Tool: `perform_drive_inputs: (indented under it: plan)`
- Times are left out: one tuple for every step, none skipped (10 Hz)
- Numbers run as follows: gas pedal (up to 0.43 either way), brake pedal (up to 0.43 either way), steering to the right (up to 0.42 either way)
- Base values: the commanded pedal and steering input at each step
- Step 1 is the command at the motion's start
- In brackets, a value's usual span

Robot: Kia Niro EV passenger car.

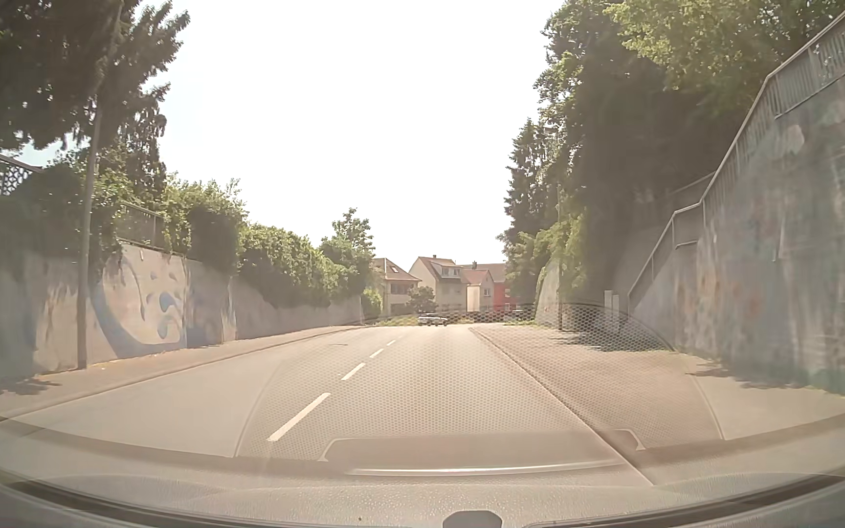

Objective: Follow the waypoints while adhering to traffic rules and regulations

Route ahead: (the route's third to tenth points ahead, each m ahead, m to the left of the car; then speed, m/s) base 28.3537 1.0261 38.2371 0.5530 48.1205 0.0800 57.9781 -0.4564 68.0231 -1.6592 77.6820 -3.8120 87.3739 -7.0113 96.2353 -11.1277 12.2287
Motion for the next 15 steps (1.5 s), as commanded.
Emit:
perform_drive_inputs:
  plan:
    - [0.039,0.000,0.005]
    - [0.039,0.000,0.005]
    - [0.039,0.000,0.005]
    - [0.039,0.000,0.005]
    - [0.039,0.000,0.005]
    - [0.039,0.000,0.005]
    - [0.039,0.000,0.005]
    - [0.039,0.000,0.006]
    - [0.039,0.000,0.006]
    - [0.039,0.000,0.006]
    - [0.039,0.000,0.006]
    - [0.039,0.000,0.006]
    - [0.039,0.000,0.007]
    - [0.039,0.000,0.008]
    - [0.039,0.000,0.009]
